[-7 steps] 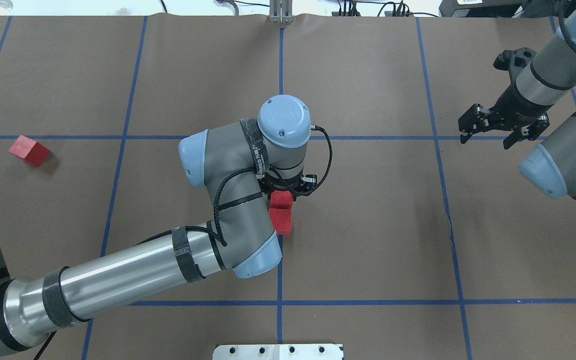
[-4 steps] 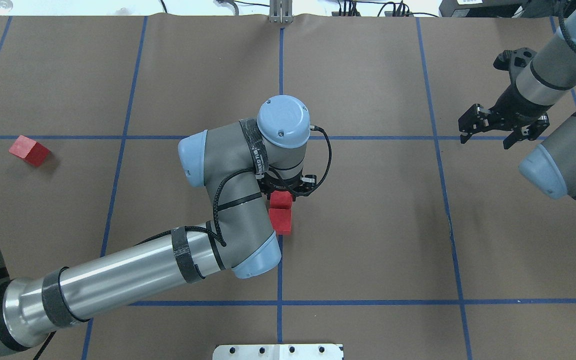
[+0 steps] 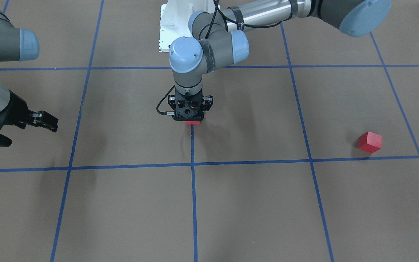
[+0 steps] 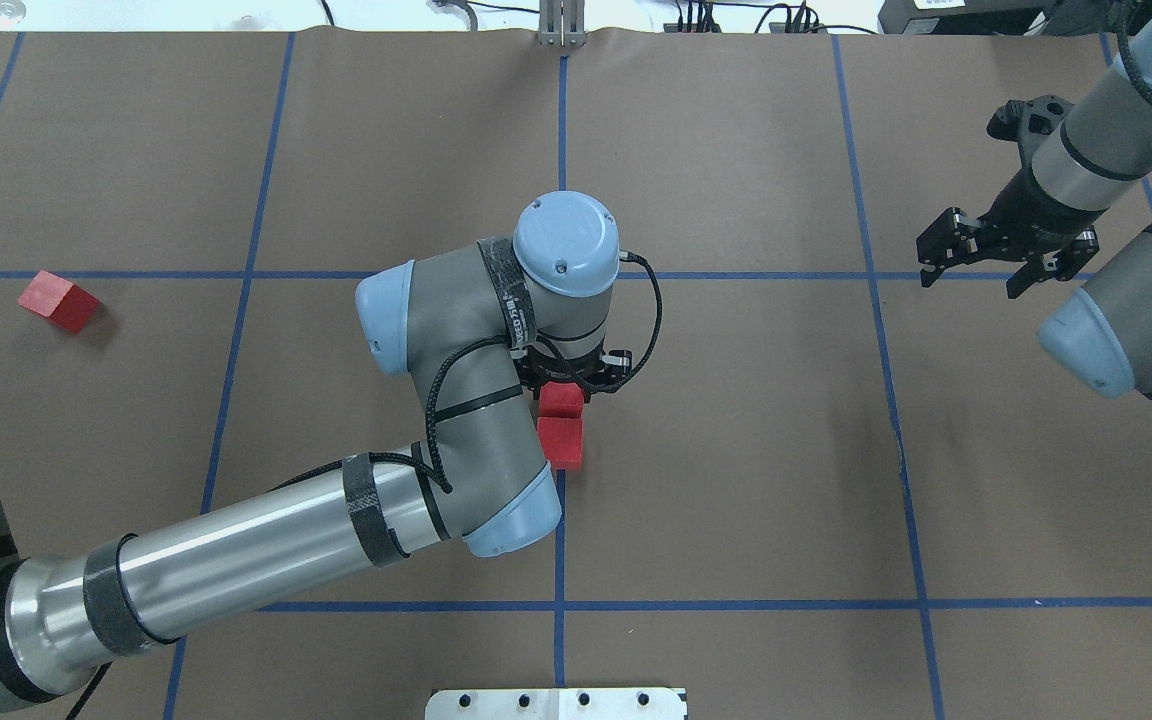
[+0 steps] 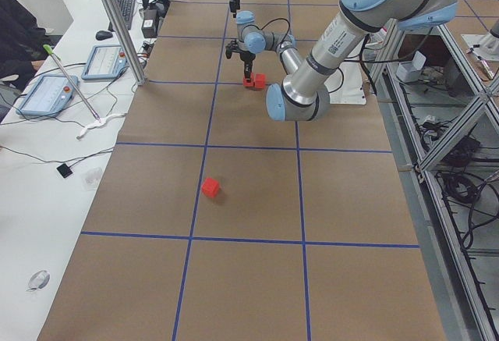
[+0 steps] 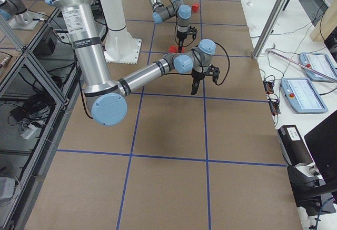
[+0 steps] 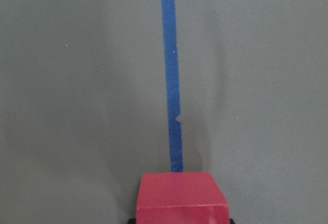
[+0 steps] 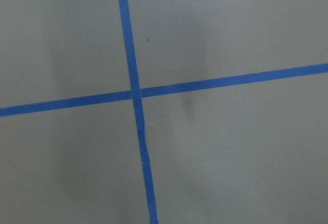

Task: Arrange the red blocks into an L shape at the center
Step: 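Hold the cube against the placed cube with the left gripper, adjusting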

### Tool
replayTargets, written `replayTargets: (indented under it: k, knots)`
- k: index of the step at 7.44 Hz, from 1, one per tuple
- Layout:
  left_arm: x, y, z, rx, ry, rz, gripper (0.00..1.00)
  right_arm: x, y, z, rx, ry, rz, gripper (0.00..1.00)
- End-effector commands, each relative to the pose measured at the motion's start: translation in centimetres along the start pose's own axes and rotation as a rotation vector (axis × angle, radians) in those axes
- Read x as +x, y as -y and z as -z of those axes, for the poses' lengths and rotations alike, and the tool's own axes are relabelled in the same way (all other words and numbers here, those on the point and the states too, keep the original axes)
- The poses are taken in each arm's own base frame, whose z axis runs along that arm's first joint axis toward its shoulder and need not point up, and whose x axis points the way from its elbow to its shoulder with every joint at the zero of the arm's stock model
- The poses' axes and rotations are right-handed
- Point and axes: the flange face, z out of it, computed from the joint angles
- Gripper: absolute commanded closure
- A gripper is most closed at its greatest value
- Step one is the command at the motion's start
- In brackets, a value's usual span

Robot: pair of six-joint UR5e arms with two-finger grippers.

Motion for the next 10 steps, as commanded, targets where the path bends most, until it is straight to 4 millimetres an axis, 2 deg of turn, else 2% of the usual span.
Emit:
replayTargets:
  k: [1,10]
  knots:
    - [-0.01,-0.02,0.03,0.000,-0.001,0.001,1.00,0.01,-0.01,-0.01,0.000,0.000,-0.001,0.00]
    - [-0.02,-0.15,-0.05,-0.003,0.000,0.036,1.00,-0.31,0.08,0.19,0.004,0.003,0.003,0.00]
